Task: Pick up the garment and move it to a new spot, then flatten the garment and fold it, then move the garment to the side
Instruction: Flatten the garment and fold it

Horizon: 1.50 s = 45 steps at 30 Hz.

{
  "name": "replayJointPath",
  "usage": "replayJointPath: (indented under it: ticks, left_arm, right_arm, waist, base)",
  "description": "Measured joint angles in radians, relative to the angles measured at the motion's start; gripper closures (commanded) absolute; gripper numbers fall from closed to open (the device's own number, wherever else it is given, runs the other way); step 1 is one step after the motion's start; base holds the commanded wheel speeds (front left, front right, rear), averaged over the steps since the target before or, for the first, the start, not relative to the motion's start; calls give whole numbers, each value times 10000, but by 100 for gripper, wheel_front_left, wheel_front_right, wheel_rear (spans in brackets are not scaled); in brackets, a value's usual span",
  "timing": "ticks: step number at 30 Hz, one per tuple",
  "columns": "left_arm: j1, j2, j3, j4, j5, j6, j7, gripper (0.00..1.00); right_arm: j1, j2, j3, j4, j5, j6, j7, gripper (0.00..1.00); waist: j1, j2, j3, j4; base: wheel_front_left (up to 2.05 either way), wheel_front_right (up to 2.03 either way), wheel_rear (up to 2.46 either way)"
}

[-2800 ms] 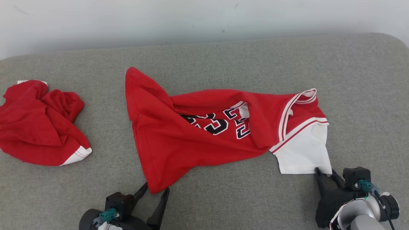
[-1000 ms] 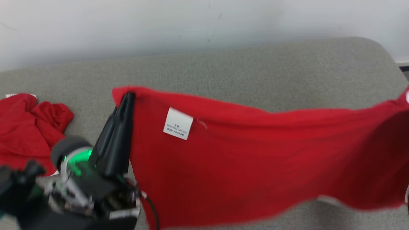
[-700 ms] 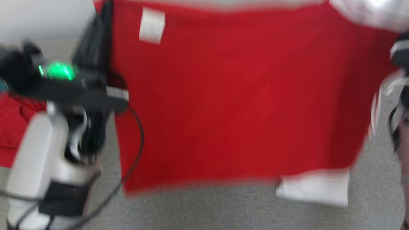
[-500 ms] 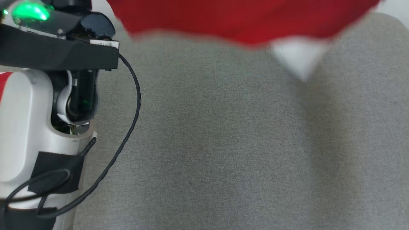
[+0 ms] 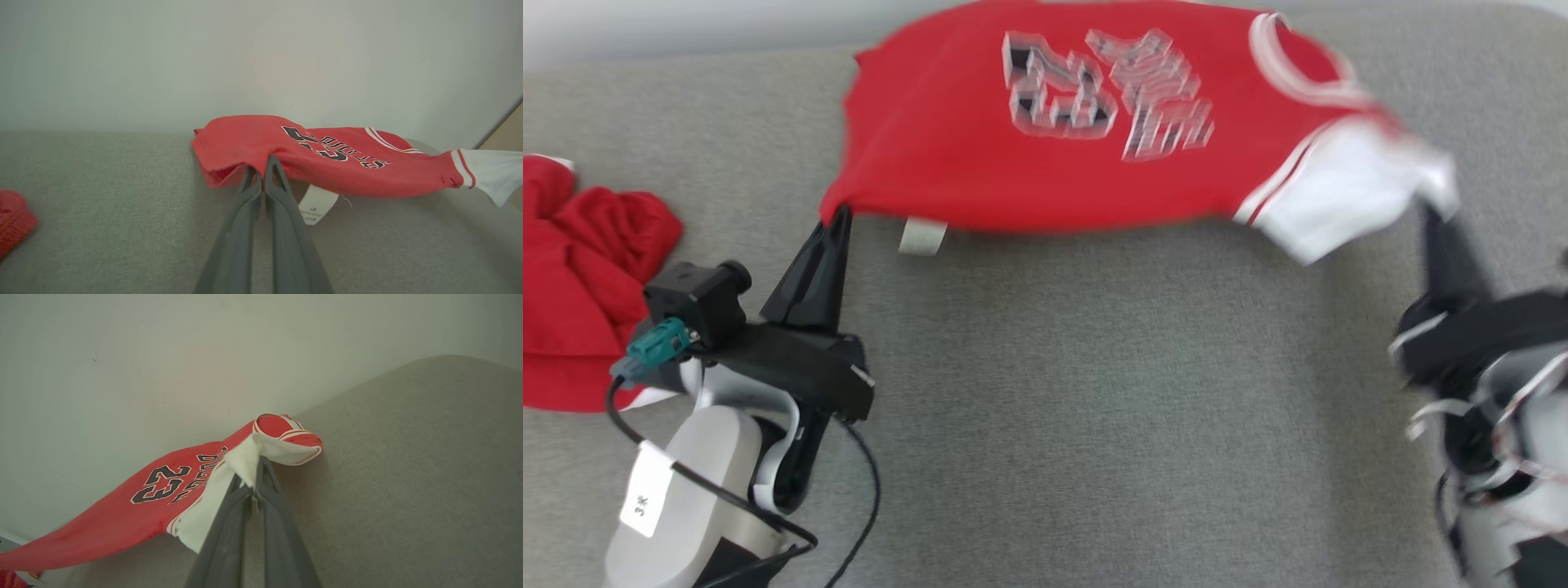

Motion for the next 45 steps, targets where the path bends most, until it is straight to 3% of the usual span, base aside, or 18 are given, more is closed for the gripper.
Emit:
replayJointPath:
  ticks: [8, 16, 24, 32, 45]
  left_arm:
    - [-320, 190, -221, 1624, 368, -186, -301, 100]
    - [212, 151, -188, 2468, 351, -196, -782, 100]
    - [1499, 161, 6, 2775, 136, -286, -1057, 100]
    - [2859, 374, 161, 2681, -52, -370, -1076, 100]
    - [3984, 263, 291, 2113, -368, -460, -1149, 100]
  right_arm:
    - [451, 54, 309, 1091, 123, 242, 263, 100]
    - [985, -194, 456, 1080, 19, 677, 268, 100]
    - [2235, -477, 765, 671, -378, 899, 132, 100]
    - [3760, -798, 961, 42, -318, 1110, 665, 100]
    - [5235, -1325, 1003, -644, 343, 1281, 1724, 100]
  waist:
    - [1, 1, 466, -412]
    - [0, 0, -34, -320]
    - [-1, -1, -906, -86]
    - [-2, -1, -1740, -110]
    - [-2, -1, -2019, -444]
  base:
    - [0, 0, 0]
    - [0, 0, 0]
    - [0, 0, 0]
    - [0, 0, 0]
    - [0, 0, 0]
